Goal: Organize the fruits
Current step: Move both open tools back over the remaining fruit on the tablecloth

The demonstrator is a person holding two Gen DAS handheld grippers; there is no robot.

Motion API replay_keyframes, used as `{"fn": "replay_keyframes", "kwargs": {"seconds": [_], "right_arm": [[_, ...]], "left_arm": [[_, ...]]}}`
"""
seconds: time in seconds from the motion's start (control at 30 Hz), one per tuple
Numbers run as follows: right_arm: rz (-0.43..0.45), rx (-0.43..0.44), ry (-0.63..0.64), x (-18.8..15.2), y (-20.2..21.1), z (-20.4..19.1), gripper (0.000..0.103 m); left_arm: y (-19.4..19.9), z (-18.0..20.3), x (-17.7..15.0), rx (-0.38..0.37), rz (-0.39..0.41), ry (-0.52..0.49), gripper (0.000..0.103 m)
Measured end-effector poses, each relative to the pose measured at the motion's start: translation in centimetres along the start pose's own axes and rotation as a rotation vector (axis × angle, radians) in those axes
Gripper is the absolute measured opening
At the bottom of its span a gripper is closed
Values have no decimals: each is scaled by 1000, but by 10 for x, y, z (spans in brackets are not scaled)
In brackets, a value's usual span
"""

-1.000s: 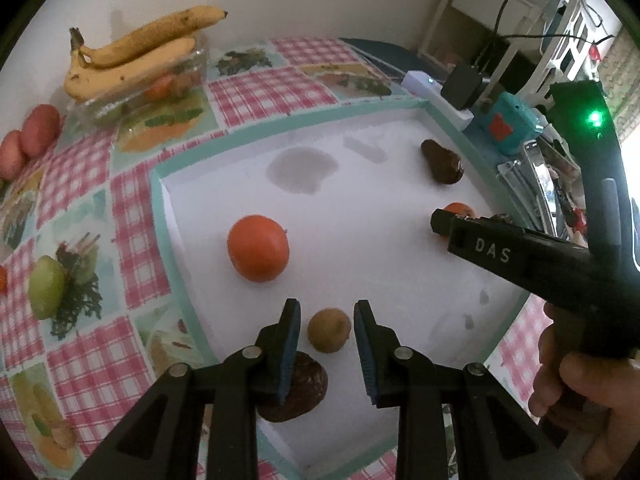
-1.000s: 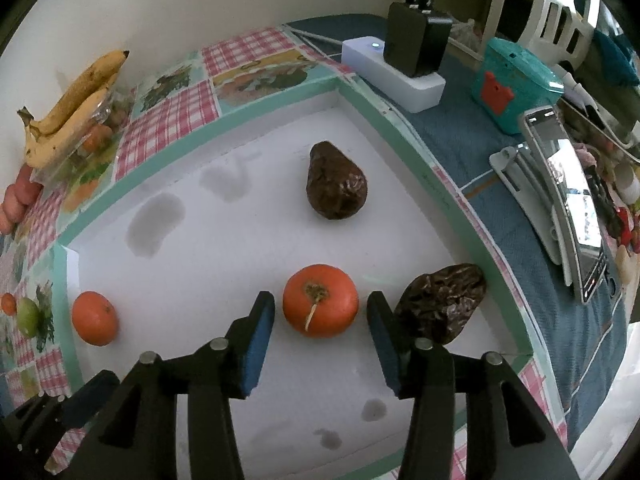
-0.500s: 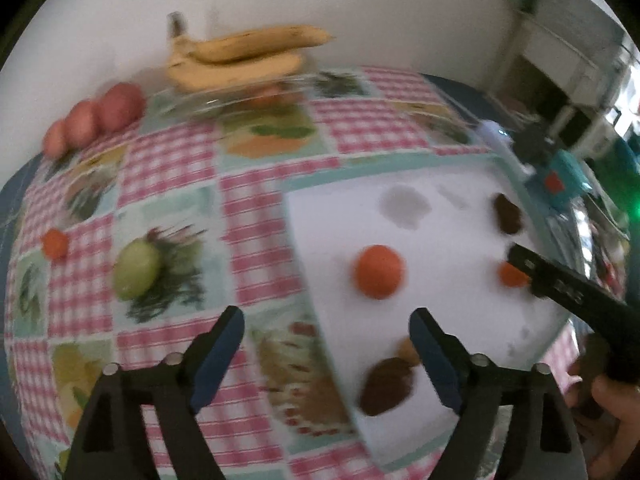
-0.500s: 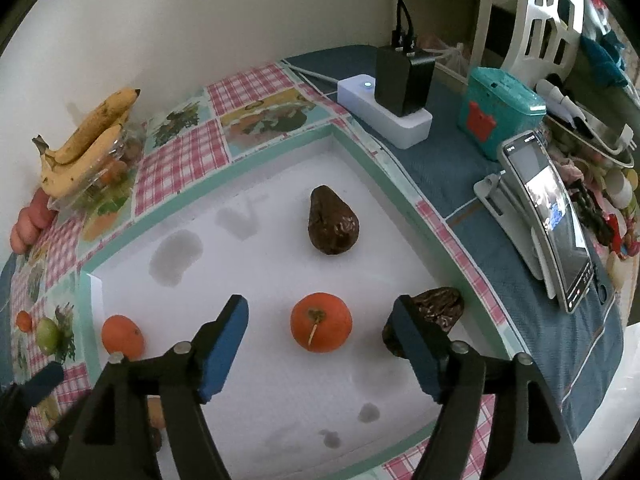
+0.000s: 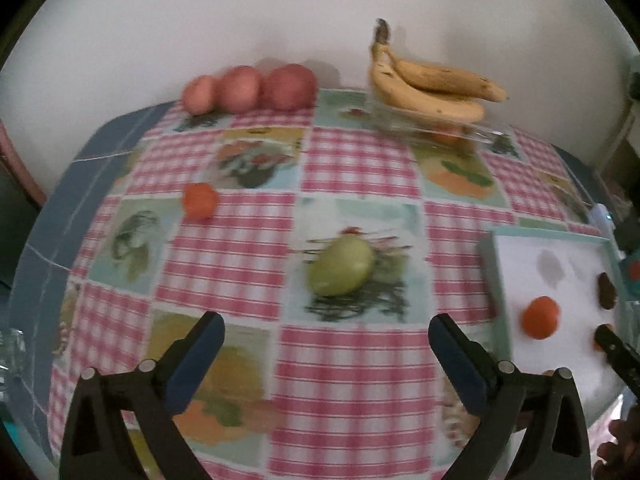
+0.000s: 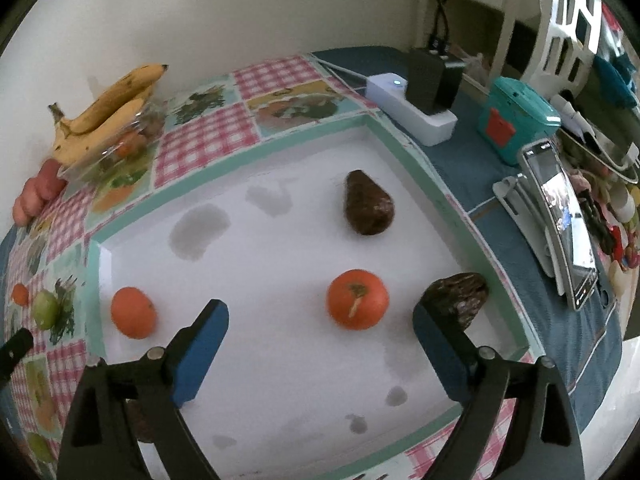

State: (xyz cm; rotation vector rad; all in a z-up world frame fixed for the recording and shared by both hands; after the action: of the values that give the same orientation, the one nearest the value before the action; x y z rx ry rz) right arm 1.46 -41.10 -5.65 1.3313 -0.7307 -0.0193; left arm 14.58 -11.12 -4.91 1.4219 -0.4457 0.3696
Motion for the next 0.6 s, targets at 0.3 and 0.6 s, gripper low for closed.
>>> {"fn": "replay_keyframes", "kwargs": {"seconds": [0.3,0.6], "right_arm": [[73,55,22,-8,21,-34,94],[123,96,47,-23,49,-67,94]], "left_arm": [[30,-28,1,-74,65,33,103],[59,-48,-1,30,137,38,103]]}}
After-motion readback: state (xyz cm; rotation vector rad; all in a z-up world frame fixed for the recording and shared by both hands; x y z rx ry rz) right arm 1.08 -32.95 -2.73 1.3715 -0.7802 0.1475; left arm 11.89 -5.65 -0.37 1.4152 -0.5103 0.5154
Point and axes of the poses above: each gripper's, at about its wrist camera, not at the fingertips, and y roughly against the way its jaws point, z to its right, x to its top, the point moved 2 cm from there along -y, roughly the way its jaws point, and after that the axes turned 10 degrees about y, right-handed, at the moved point
